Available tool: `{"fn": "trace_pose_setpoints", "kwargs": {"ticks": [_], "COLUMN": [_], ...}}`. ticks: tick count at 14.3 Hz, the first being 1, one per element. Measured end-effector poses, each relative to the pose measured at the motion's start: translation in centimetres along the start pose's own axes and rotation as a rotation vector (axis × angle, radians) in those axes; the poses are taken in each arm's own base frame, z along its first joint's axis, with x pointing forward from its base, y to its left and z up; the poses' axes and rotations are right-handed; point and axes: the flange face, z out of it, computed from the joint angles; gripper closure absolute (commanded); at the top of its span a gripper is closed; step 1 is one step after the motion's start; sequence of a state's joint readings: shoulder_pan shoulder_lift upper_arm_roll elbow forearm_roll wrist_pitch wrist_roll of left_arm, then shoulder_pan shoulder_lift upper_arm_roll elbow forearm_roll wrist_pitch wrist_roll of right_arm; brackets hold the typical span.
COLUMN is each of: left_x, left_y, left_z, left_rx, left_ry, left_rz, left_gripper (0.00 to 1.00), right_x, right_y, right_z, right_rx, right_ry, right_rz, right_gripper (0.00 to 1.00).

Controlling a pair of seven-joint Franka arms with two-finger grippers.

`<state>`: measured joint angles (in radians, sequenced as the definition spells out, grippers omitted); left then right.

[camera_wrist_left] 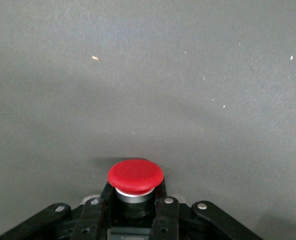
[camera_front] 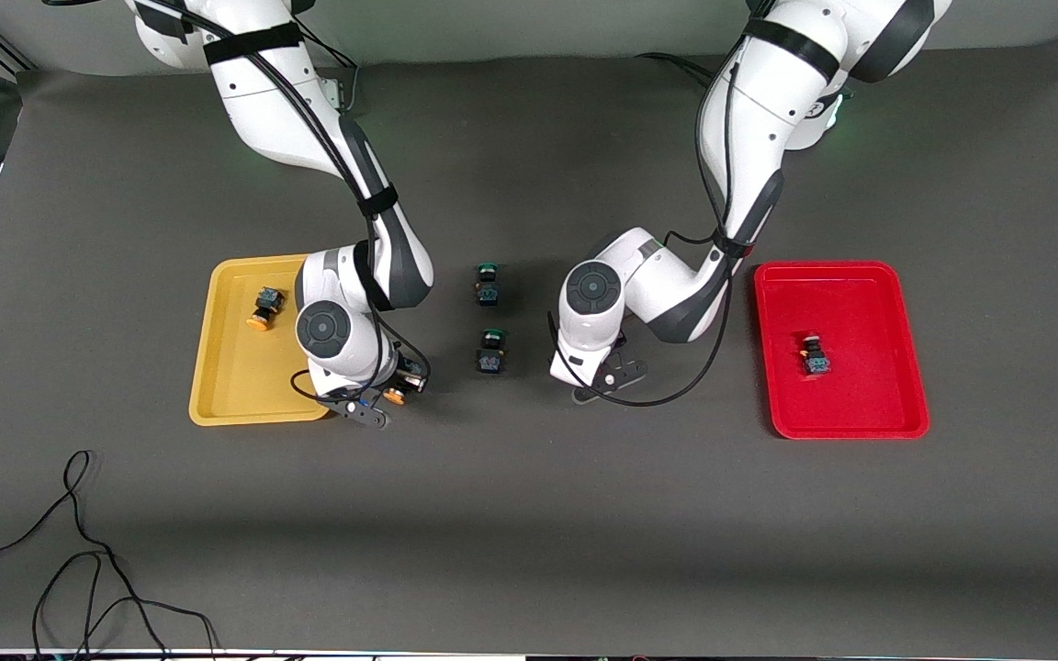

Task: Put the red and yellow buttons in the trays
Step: 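Close both grippers on the second orange and red buttons, then carry the second buttons to the yellow and red trays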

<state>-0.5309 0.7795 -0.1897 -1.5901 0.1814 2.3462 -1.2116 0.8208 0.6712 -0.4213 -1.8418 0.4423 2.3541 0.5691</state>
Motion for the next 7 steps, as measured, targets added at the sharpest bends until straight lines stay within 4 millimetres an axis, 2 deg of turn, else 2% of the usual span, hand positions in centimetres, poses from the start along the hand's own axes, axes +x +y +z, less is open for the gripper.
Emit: {"fn": "trace_pose_setpoints", "kwargs": {"ticks": [2, 4, 5, 7], "left_x": [0.7, 1.9, 2.6, 4.0], "left_y": [0.0, -0.2, -0.3, -1.2], "left_z": [-0.8, -3.3, -5.4, -10.6], "left_rx": [-0.002, 0.017, 0.023, 0.015], "left_ry": [0.007, 0.01, 0.009, -0.019], "left_rz": [-0.008, -0.018, -0.016, 0.021], "left_gripper": [0.9, 0.94, 0.95, 0.96], "right_x": [0.1, 0.7, 1.6, 4.4], "right_y": [0.0, 0.6, 1.4, 4.4], "right_z": [-0.2, -1.6, -3.3, -8.9], "right_rx": [0.004, 0.006, 0.008, 0.026], "right_ry": [0.0, -0.011, -0.02, -0.041], "right_rz": [-0.003, 0.011, 0.025, 0.027], "right_gripper": [0.92, 0.92, 0.92, 0.91]}}
